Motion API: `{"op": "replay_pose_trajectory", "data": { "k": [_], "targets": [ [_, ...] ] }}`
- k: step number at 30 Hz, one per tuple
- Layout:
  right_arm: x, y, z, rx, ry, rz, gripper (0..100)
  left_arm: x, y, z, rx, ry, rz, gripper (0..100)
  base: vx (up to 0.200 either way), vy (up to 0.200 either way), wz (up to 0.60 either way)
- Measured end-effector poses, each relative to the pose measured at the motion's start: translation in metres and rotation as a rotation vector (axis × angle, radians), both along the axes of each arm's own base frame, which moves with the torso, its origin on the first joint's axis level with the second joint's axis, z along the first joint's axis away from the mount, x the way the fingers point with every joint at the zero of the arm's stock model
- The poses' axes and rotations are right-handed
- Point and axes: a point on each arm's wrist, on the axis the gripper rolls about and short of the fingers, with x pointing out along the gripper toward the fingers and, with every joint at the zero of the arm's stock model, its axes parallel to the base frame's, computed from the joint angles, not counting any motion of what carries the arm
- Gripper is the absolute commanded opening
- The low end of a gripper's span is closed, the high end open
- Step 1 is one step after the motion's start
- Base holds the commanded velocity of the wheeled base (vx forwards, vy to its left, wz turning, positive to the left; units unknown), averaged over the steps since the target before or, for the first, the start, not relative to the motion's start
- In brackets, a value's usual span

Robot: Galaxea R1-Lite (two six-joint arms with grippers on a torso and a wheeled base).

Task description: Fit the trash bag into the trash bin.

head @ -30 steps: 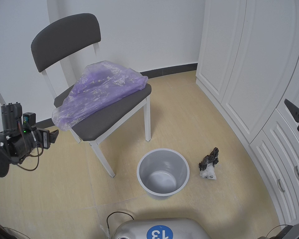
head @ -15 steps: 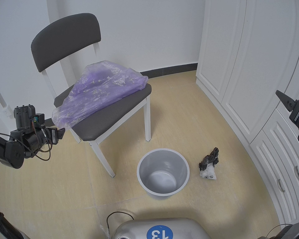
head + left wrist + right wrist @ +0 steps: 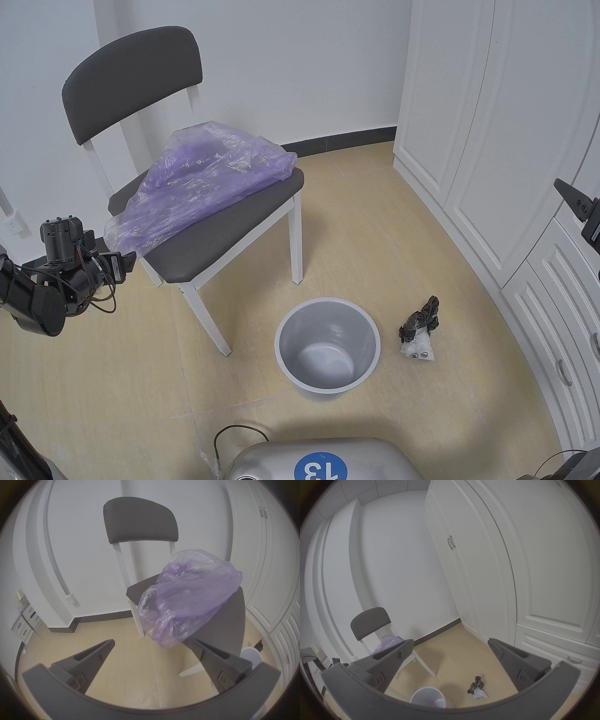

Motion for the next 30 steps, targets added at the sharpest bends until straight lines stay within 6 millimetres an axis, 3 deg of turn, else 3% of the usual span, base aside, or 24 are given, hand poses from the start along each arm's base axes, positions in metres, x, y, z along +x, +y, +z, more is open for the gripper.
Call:
{"op": "replay_pose_trajectory", "data": {
  "k": [12,30],
  "targets": [
    [-0.003,-0.006,0.005,0.029,-0.037,0.023,100,0.015,0.004,-0.005,-0.061,-0.221,0.029,100,0.000,0.000,0.00],
    [-0.006,-0.007,0.008,0.035,-0.061,0.023,100,-0.009,0.009,-0.030,-0.067,-0.373,0.033,100,0.000,0.000,0.00]
  ]
}}
